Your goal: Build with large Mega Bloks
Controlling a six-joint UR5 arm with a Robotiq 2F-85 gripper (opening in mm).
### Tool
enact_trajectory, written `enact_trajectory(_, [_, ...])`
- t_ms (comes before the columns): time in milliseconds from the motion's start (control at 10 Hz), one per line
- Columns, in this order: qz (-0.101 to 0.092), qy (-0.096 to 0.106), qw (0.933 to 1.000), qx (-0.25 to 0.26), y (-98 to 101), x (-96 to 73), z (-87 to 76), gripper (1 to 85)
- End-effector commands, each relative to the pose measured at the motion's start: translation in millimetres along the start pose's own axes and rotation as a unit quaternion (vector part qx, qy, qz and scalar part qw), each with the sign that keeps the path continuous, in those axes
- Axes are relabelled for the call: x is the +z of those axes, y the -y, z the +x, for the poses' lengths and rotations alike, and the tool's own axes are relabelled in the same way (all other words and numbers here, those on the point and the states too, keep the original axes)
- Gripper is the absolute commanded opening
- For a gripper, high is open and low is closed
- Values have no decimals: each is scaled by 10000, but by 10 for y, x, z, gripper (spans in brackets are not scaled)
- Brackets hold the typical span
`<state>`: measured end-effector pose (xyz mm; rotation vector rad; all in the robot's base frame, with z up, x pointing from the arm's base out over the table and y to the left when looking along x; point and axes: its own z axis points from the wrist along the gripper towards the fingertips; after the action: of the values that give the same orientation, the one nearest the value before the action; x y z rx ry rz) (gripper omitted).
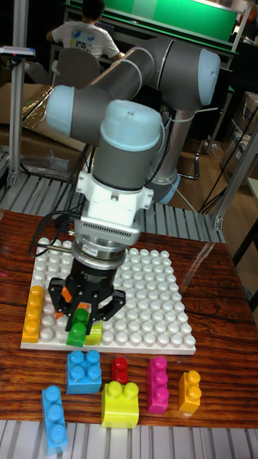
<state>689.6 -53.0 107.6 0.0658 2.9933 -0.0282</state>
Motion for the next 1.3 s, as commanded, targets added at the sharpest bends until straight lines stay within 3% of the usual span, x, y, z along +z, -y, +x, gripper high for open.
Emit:
enact_trajectory(0, [47, 69, 9996, 282, -163, 0, 188, 10])
enact_trajectory(400, [51, 15, 9997, 230, -240, -25, 419, 10])
enact_trajectory(800, [37, -4, 10000, 48, -247, -25, 428, 10])
enact_trajectory(1000, [78, -89, 9999, -125, -225, -26, 471, 10])
enact_trajectory(1200, [-16, -194, 9989, -418, -270, -27, 527, 10])
